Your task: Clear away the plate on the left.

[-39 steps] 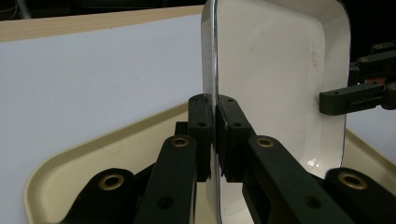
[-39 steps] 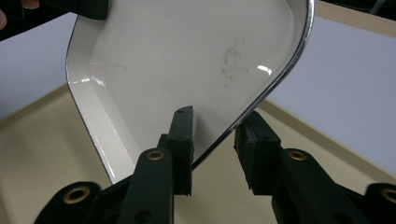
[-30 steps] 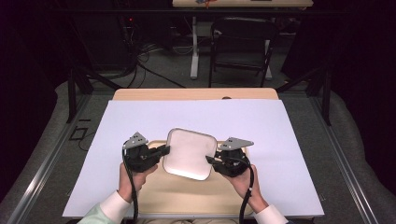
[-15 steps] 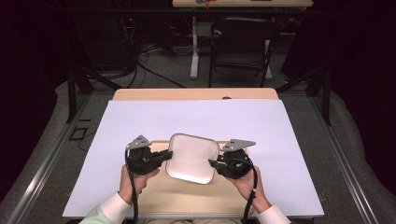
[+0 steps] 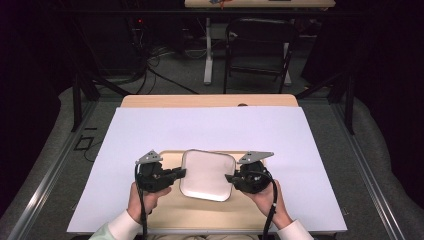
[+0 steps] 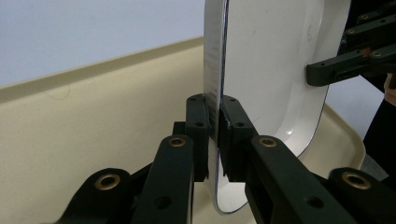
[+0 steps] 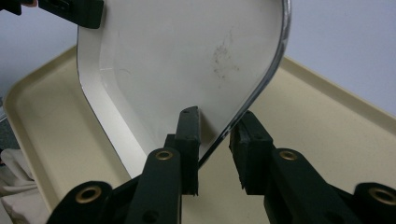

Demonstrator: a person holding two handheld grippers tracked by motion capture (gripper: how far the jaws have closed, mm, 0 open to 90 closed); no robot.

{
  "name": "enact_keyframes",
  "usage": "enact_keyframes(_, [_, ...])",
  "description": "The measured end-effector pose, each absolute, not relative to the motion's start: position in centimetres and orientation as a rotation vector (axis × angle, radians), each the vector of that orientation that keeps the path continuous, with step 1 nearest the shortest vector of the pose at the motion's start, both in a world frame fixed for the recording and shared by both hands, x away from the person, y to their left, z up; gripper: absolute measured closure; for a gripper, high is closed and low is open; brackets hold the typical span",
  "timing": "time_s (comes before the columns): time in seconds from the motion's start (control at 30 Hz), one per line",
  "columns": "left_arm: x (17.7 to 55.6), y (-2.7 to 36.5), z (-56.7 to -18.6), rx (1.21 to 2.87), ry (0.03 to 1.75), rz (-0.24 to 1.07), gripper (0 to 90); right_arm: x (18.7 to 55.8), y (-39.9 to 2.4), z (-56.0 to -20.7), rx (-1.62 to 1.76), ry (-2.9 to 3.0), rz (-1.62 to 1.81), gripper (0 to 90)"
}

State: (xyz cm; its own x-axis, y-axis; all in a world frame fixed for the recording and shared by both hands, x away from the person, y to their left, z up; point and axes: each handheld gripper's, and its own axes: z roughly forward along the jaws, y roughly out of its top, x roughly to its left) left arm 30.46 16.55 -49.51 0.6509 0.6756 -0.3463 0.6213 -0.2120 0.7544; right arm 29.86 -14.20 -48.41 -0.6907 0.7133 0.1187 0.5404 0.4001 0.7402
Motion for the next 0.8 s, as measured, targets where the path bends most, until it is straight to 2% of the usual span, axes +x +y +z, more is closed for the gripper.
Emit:
enact_keyframes(0.47, [30.5,16.5,-50.9,1.928,1.058,-0.018,83.3,30.0,-14.2,-49.1,1.144,2.503,1.109,74.5])
enact_keyframes(0.8, [30.2,16.5,-51.4,1.941,1.070,-0.035,83.2,30.1,-14.1,-49.4,1.150,2.527,1.088,75.0])
